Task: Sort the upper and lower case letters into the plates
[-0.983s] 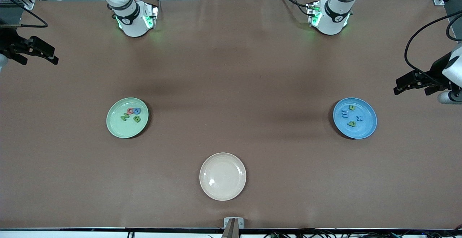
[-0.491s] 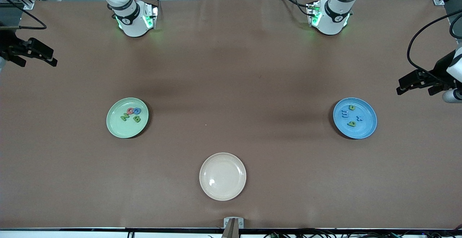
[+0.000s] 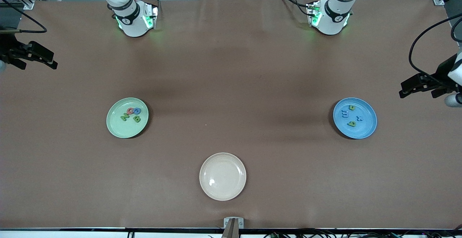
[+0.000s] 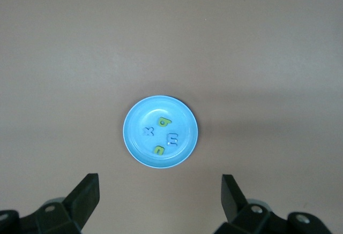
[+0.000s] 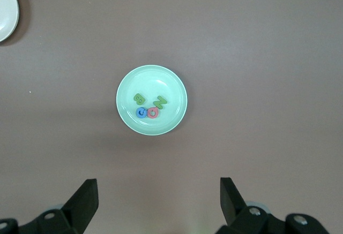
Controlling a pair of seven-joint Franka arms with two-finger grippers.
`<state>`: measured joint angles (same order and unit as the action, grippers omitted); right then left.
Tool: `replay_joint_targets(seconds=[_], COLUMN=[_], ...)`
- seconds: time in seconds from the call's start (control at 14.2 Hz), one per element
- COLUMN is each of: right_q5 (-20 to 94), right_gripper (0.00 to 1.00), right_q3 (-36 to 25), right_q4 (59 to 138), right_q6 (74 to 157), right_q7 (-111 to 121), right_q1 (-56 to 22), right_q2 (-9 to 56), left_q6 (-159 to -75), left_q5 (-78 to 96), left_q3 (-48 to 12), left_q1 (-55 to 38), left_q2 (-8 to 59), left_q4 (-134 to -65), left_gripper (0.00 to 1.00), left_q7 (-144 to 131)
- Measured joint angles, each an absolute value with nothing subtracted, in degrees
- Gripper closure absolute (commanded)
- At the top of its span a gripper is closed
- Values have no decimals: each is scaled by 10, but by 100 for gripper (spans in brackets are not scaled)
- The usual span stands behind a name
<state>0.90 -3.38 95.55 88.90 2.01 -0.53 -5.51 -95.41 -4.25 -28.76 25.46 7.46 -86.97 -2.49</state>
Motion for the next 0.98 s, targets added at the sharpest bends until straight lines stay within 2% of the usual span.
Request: replay_joint_targets(seconds=[0.21,0.35,0.63,0.98], right_q5=[9,9,9,9], right_gripper=[0,0,0,0], right_q3=[-33,-32,-32,-32], right_q4=[956,956,957,957], right_q6=[888,887,886,886], right_q7=[20,20,21,32], right_q1=[-5,-5,-5,-5], right_q2=[-54,-54,-53,-53], left_q6=[-951,-944,-937,-937], left_q5=[-42,-35,-9,-8], left_q3=[-96,-7,52,56], left_q1=[59,-24,-48,-51], left_q2=[71,65,59,57], left_q4=[-866,-864,-864,-864], left_gripper=[0,0,0,0], left_q7=[-25,-25,-21,-21])
